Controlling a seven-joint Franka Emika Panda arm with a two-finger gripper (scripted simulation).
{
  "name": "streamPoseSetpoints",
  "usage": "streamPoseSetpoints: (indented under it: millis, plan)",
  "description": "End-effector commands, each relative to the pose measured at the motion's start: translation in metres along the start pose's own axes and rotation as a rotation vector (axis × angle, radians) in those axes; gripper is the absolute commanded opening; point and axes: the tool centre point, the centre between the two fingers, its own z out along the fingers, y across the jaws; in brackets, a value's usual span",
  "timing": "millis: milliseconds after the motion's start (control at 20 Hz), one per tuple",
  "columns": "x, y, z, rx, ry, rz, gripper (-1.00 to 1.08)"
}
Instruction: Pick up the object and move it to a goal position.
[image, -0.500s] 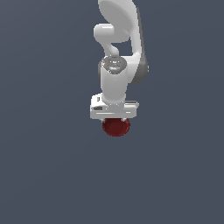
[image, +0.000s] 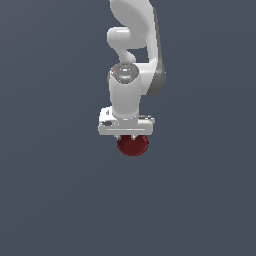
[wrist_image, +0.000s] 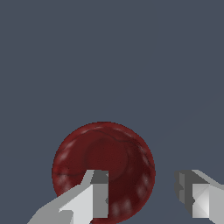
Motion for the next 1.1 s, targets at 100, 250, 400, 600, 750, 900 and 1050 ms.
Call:
streamPoseSetpoints:
  millis: [100, 250, 400, 600, 750, 900, 1050]
  plan:
    - [-0.001, 0.000, 0.001, 0.006, -0.001, 0.007, 0.28]
    - [-0.003, 0.000, 0.003, 0.019, -0.004, 0.021, 0.28]
    - [-0.006, -0.001, 0.006, 0.040, -0.008, 0.044, 0.28]
    - [-0.013, -0.001, 0.012, 0.079, -0.015, 0.088, 0.28]
    - [-0.019, -0.001, 0.017, 0.116, -0.023, 0.133, 0.28]
    - [-0.026, -0.001, 0.023, 0.160, -0.031, 0.188, 0.28]
    - [-0.035, -0.001, 0.030, 0.207, -0.039, 0.251, 0.28]
